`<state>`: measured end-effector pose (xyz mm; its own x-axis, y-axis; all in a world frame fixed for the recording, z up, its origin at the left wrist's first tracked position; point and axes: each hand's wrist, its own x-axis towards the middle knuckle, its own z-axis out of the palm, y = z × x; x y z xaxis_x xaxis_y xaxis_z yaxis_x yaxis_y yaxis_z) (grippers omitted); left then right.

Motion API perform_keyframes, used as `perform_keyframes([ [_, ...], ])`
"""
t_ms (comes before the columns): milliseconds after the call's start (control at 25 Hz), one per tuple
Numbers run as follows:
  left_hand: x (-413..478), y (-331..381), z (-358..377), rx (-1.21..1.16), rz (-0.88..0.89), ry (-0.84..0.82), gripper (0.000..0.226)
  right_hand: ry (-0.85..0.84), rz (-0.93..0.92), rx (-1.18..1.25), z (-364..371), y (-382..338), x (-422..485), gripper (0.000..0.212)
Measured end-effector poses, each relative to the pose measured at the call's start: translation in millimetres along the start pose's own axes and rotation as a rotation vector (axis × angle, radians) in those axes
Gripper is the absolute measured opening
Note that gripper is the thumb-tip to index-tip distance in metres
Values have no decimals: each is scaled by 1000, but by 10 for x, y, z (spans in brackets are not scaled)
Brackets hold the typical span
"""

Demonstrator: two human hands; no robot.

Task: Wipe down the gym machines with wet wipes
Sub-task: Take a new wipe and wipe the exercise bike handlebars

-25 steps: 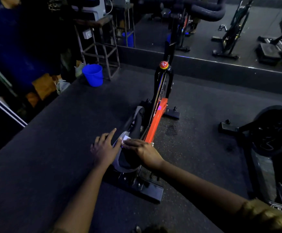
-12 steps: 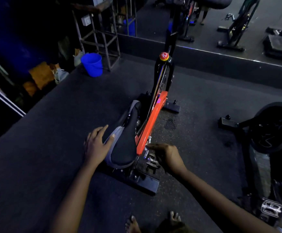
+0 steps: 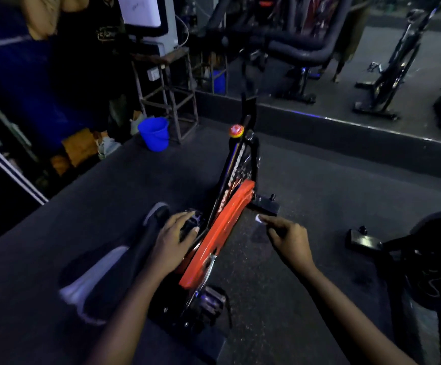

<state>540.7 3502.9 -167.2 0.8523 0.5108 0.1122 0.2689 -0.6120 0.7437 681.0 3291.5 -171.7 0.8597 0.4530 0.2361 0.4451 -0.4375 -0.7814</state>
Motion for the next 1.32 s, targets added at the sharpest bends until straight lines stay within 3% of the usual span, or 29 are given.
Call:
perform_keyframes([
  [400,1456,1674,1041,-70,243,0,44,249,-96,12,-1832,501,1433,29],
  [800,3443,2813,1101,24,550,193,57,369,-197,122,-2437,413,3189,27],
  [920,3881,2849,993,-36,474,370,52,301,-303,120,-2406,289,3807,33],
  [1040,4039,2553,978,-100,372,490,68,187,-529,88,-2196,146,4363,35],
  [1200,4131,2240,1031,-216,167,503,86,-59,-801,6,-1856,-61,4954,30],
  [1320,4245,2241,1072,-310,130,481,92,-166,-974,-76,-1587,-253,5335,28],
])
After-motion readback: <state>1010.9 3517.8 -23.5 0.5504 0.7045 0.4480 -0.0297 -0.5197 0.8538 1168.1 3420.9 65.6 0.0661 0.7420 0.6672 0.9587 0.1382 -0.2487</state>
